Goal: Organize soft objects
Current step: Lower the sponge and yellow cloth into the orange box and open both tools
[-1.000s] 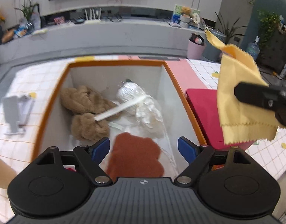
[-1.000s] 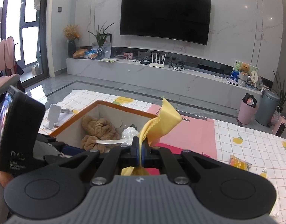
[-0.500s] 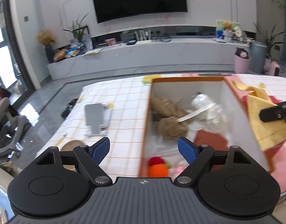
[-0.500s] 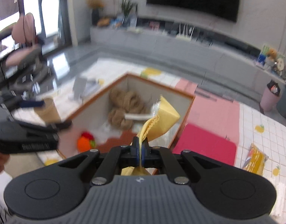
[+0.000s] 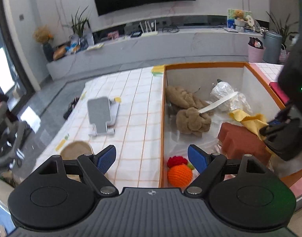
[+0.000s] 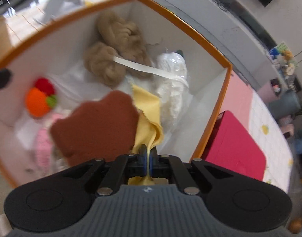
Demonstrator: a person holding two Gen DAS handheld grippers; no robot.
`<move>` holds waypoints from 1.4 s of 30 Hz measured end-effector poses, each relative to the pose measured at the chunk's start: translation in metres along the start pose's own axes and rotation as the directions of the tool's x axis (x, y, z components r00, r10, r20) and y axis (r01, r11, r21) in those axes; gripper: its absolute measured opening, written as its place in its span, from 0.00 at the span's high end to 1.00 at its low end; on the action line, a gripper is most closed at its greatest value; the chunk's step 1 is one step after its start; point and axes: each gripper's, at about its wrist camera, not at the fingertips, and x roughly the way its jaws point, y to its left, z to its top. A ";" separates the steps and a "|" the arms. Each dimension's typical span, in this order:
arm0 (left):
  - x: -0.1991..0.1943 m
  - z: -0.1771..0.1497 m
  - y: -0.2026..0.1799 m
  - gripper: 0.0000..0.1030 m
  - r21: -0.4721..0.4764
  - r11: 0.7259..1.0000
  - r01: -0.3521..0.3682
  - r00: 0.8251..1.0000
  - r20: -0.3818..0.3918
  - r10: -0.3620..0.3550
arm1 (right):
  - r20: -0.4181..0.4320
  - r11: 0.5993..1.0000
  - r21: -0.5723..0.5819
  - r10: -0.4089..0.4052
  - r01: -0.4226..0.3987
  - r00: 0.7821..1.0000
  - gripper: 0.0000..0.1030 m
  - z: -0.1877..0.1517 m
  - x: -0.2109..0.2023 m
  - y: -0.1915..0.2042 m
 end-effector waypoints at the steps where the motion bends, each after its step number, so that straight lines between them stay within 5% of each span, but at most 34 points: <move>1: -0.002 0.002 -0.001 0.06 0.010 1.000 -0.005 1.000 0.007 0.004 | 0.005 1.000 -0.002 -0.022 0.022 1.000 1.00 0.001 0.001 0.001; 9: -0.005 0.004 0.017 0.06 -0.035 0.999 0.014 1.000 0.014 -0.013 | -0.040 0.999 0.006 -0.037 0.037 0.999 0.97 0.012 0.015 0.007; 12: -0.006 0.004 0.024 0.06 -0.053 0.999 0.009 1.000 0.013 -0.008 | -0.022 0.996 -0.012 -0.085 0.085 0.996 0.70 0.012 0.012 0.011; 14: -0.006 0.005 0.027 0.06 -0.072 0.997 0.008 1.000 0.013 -0.007 | 0.007 0.993 -0.027 -0.111 0.112 0.994 0.38 0.010 0.002 0.011; 17: -0.008 0.005 0.030 0.06 -0.083 0.996 0.020 1.000 0.020 -0.018 | 0.090 0.998 -0.027 -0.059 0.062 0.994 0.20 0.007 -0.022 0.003; 22: -0.012 0.005 0.031 0.06 -0.084 0.996 0.014 0.999 0.030 -0.011 | 0.203 0.997 0.015 0.068 -0.073 0.977 0.21 0.004 -0.067 -0.004; 24: -0.012 0.005 0.030 0.06 -0.093 0.996 0.012 1.000 0.029 -0.010 | 0.234 0.984 0.011 0.172 -0.180 0.957 0.35 0.001 -0.078 -0.002; 26: -0.011 0.005 0.030 0.06 -0.095 0.995 0.020 1.000 0.024 -0.018 | 0.207 0.959 0.001 0.277 -0.283 0.938 0.81 0.001 -0.081 0.005; 28: -0.011 0.004 0.030 0.06 -0.086 0.996 0.024 0.999 0.025 -0.022 | 0.141 0.945 -0.001 0.324 -0.327 0.935 0.92 0.003 -0.078 0.016; 34: -0.011 0.004 0.029 0.06 -0.072 0.997 0.014 0.999 0.039 -0.011 | 0.082 0.940 0.050 0.334 -0.339 0.939 0.92 0.008 -0.051 0.029; 38: -0.006 0.003 0.031 0.06 -0.089 0.996 0.030 0.999 0.023 -0.028 | 0.092 0.973 0.016 0.228 -0.230 0.969 0.85 0.015 -0.039 0.032; 42: -0.005 0.002 0.029 0.06 -0.084 0.996 0.028 0.999 0.018 -0.027 | 0.099 0.975 0.036 0.216 -0.220 0.971 0.81 0.022 -0.027 0.028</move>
